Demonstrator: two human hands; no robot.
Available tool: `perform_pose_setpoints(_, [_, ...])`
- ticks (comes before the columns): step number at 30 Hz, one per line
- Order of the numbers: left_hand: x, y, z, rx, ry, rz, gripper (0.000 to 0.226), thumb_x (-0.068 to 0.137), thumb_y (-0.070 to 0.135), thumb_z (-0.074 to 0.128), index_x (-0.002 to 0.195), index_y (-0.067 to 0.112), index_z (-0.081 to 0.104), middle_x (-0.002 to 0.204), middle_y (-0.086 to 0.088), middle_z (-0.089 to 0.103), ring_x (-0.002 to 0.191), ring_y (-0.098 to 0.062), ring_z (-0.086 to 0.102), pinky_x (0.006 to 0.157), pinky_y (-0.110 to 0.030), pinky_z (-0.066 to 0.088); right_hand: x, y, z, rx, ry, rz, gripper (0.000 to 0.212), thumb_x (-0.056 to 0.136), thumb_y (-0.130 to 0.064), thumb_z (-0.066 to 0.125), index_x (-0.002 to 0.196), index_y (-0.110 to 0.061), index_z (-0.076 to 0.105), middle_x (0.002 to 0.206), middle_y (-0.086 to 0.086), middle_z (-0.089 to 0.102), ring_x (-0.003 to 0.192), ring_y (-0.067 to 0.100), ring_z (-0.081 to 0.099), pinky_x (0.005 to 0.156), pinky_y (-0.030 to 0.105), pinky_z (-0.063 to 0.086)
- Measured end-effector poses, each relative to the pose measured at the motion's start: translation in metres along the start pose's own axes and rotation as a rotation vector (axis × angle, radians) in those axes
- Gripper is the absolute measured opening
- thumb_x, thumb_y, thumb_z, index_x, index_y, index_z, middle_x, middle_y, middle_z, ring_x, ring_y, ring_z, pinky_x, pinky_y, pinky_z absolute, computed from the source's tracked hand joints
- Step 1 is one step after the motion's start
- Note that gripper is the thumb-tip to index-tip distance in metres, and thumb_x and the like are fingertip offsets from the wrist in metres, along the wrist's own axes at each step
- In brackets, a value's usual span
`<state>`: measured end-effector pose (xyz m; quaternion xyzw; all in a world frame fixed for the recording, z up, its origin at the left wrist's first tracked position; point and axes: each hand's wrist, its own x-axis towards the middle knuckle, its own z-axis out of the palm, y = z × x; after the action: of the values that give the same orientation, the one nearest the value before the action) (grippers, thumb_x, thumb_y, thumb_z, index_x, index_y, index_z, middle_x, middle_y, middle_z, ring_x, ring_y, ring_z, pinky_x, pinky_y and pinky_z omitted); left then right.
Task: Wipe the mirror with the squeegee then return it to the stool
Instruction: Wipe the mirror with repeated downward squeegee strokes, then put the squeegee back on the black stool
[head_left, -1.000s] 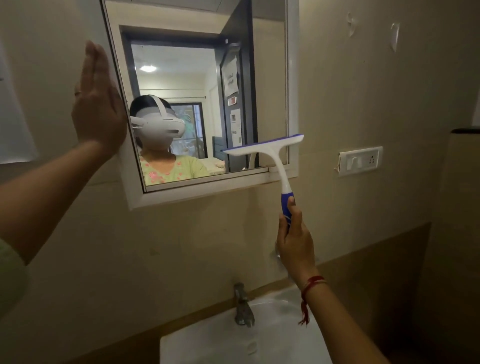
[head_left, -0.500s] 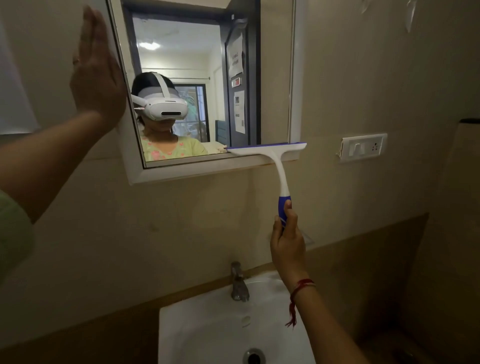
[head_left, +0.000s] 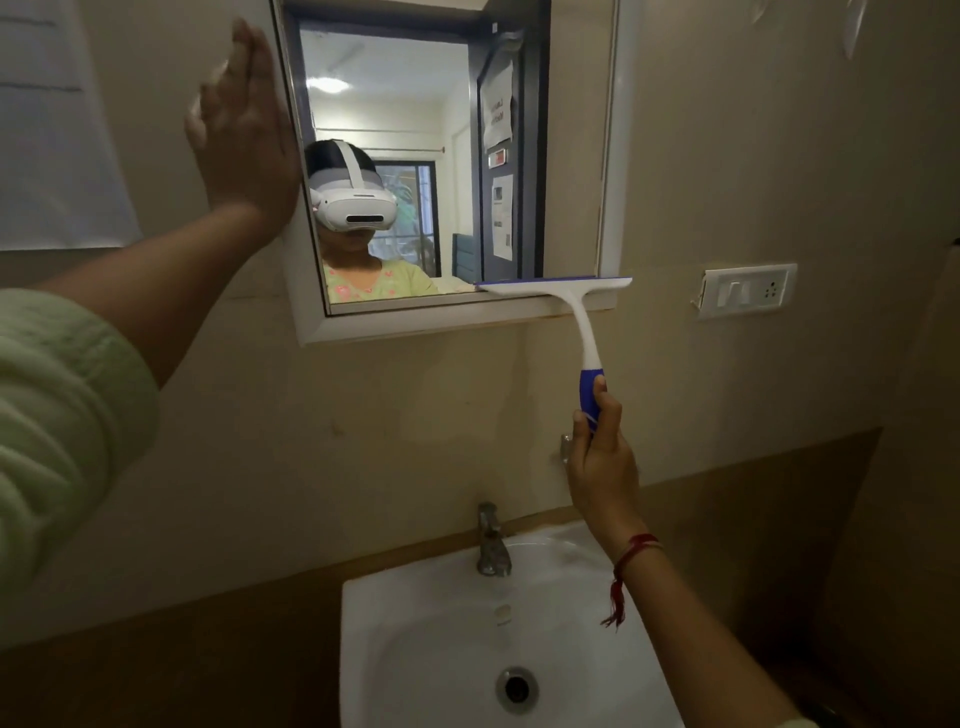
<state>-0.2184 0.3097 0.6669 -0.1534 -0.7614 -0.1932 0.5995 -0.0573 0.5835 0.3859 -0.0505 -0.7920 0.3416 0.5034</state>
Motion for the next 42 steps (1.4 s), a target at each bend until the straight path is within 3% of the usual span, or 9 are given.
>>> perform_pose_setpoints(3, [-0.002, 0.001, -0.005, -0.006, -0.041, -0.001, 0.051, 0.097, 0.03, 0.019, 0.147, 0.023, 0.013, 0.157, 0.001, 0.013, 0.139, -0.021, 0.022, 0.11, -0.039, 0.017, 0.001, -0.016, -0.013, 0.082, 0.018, -0.058, 0.041, 0.096, -0.033, 0.035, 0.134, -0.034, 0.02, 0.073, -0.006, 0.05, 0.05, 0.01, 0.05, 0.043, 0.02, 0.042])
perform_pose_setpoints(11, [-0.044, 0.004, -0.023, -0.156, -0.098, -0.109, 0.053, 0.098, 0.032, 0.025, 0.147, 0.017, 0.014, 0.157, -0.004, 0.012, 0.144, -0.021, 0.009, 0.113, -0.038, 0.009, -0.005, -0.059, -0.029, 0.253, -0.027, -0.134, 0.043, 0.095, -0.033, 0.035, 0.134, -0.035, 0.018, 0.074, 0.007, 0.052, 0.05, 0.018, 0.052, 0.046, 0.033, 0.05])
perform_pose_setpoints(16, [-0.127, -0.003, -0.053, -0.313, -0.139, -0.188, 0.055, 0.099, 0.029, 0.033, 0.146, 0.009, 0.013, 0.156, -0.01, 0.012, 0.144, -0.02, 0.009, 0.111, -0.027, 0.001, -0.035, -0.063, -0.021, 0.377, -0.086, -0.114, 0.043, 0.096, -0.033, 0.039, 0.136, -0.031, 0.023, 0.076, -0.004, 0.051, 0.053, 0.01, 0.051, 0.048, 0.014, 0.043])
perform_pose_setpoints(20, [-0.207, -0.015, -0.088, -0.338, -0.267, -0.279, 0.056, 0.098, 0.032, 0.034, 0.147, 0.015, 0.013, 0.157, -0.005, 0.009, 0.143, -0.013, 0.006, 0.113, -0.029, 0.001, -0.061, -0.072, -0.01, 0.446, -0.145, -0.079, 0.044, 0.095, -0.032, 0.043, 0.135, -0.032, 0.026, 0.086, -0.022, 0.054, 0.057, 0.005, 0.053, 0.047, 0.008, 0.041])
perform_pose_setpoints(24, [-0.271, -0.022, -0.118, -0.366, -0.328, -0.425, 0.061, 0.092, 0.041, 0.034, 0.146, 0.018, 0.018, 0.156, 0.0, 0.014, 0.136, -0.001, 0.008, 0.113, -0.029, 0.008, -0.091, -0.085, 0.002, 0.529, -0.225, -0.021, 0.04, 0.094, -0.04, 0.043, 0.131, -0.042, 0.029, 0.076, -0.013, 0.056, 0.05, 0.008, 0.05, 0.044, 0.012, 0.04])
perform_pose_setpoints(28, [-0.319, -0.03, -0.137, -0.393, -0.379, -0.633, 0.058, 0.095, 0.04, 0.041, 0.145, 0.018, 0.021, 0.154, -0.002, 0.02, 0.14, -0.013, 0.017, 0.116, -0.043, 0.018, -0.127, -0.101, 0.022, 0.584, -0.412, 0.016, 0.037, 0.092, -0.043, 0.044, 0.128, -0.041, 0.035, 0.071, -0.013, 0.054, 0.051, 0.004, 0.048, 0.046, 0.009, 0.036])
perform_pose_setpoints(32, [-0.36, -0.041, -0.155, -0.367, -0.338, -0.79, 0.052, 0.095, 0.021, 0.046, 0.143, 0.014, 0.025, 0.15, -0.007, 0.028, 0.138, -0.019, 0.026, 0.113, -0.036, 0.022, -0.159, -0.116, 0.054, 0.631, -0.642, 0.056, 0.032, 0.094, -0.04, 0.044, 0.125, -0.034, 0.041, 0.065, -0.017, 0.053, 0.05, 0.002, 0.045, 0.046, 0.011, 0.034])
perform_pose_setpoints(37, [-0.427, -0.056, -0.196, -0.298, -0.3, -1.007, 0.053, 0.091, 0.041, 0.042, 0.141, 0.029, 0.028, 0.146, 0.003, 0.034, 0.135, -0.013, 0.032, 0.111, -0.041, 0.03, -0.205, -0.137, 0.101, 0.667, -0.915, 0.145, 0.033, 0.093, -0.04, 0.045, 0.123, -0.028, 0.046, 0.072, -0.021, 0.055, 0.059, 0.005, 0.053, 0.05, 0.009, 0.039])
perform_pose_setpoints(42, [-0.486, -0.067, -0.225, -0.172, -0.253, -1.166, 0.048, 0.088, 0.047, 0.04, 0.134, 0.043, 0.029, 0.139, 0.017, 0.035, 0.134, -0.007, 0.03, 0.107, -0.031, 0.031, -0.26, -0.147, 0.144, 0.641, -1.147, 0.264, 0.031, 0.09, -0.044, 0.045, 0.117, -0.03, 0.049, 0.089, -0.012, 0.059, 0.078, 0.005, 0.059, 0.062, 0.013, 0.046])
